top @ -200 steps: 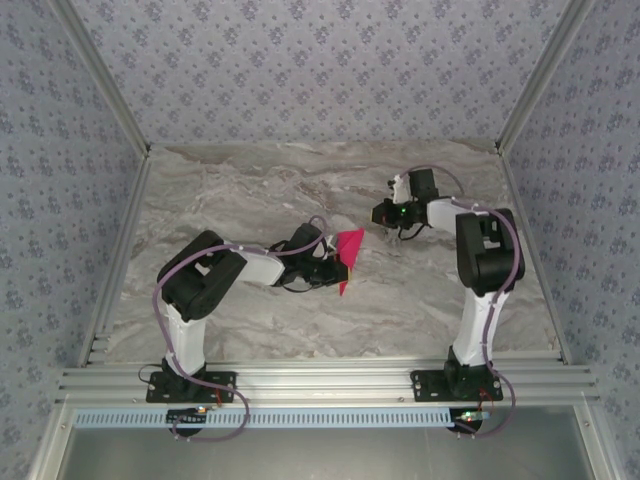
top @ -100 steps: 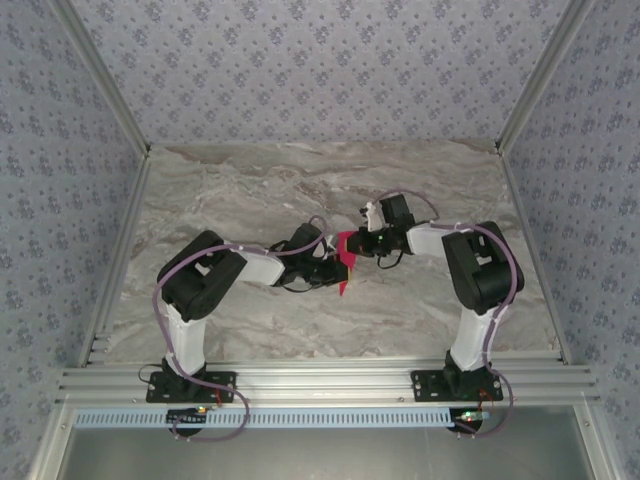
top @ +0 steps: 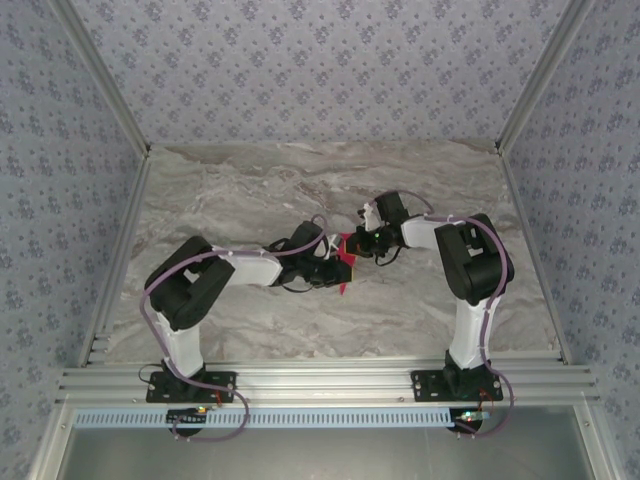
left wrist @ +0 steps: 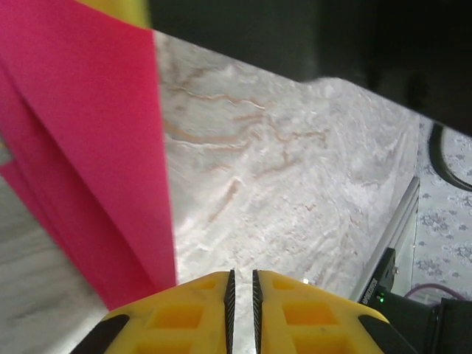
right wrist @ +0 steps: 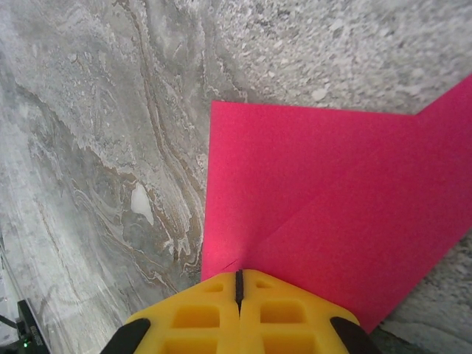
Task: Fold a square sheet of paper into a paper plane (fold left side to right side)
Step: Fold the wing for the fifth time at the center of the table.
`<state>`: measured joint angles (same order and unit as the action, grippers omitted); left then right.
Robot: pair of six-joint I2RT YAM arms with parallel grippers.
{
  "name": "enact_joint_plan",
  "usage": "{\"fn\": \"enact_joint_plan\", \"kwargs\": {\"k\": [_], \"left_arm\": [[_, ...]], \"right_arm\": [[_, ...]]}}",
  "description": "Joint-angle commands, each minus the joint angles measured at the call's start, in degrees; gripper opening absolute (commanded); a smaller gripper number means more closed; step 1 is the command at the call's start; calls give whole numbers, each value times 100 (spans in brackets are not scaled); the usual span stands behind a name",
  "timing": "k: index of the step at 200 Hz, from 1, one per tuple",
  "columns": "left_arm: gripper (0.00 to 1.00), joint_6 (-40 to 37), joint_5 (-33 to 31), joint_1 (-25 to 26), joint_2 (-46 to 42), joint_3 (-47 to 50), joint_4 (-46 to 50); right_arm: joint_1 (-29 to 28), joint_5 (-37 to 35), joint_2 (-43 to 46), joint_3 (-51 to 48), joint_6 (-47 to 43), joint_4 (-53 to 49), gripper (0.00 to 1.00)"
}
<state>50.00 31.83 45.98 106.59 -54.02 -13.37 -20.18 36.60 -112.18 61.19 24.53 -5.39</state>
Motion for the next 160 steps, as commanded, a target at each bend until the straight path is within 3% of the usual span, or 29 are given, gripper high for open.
{"fn": "enact_joint_plan", "kwargs": {"k": [1, 160], "left_arm": [[16, -187, 130, 128, -203, -293, 324], [18, -278, -345, 210, 277, -337, 783]], "right_arm": [[-35, -585, -260, 41, -192, -591, 7], [-74, -821, -270, 112, -339, -867, 7]]}}
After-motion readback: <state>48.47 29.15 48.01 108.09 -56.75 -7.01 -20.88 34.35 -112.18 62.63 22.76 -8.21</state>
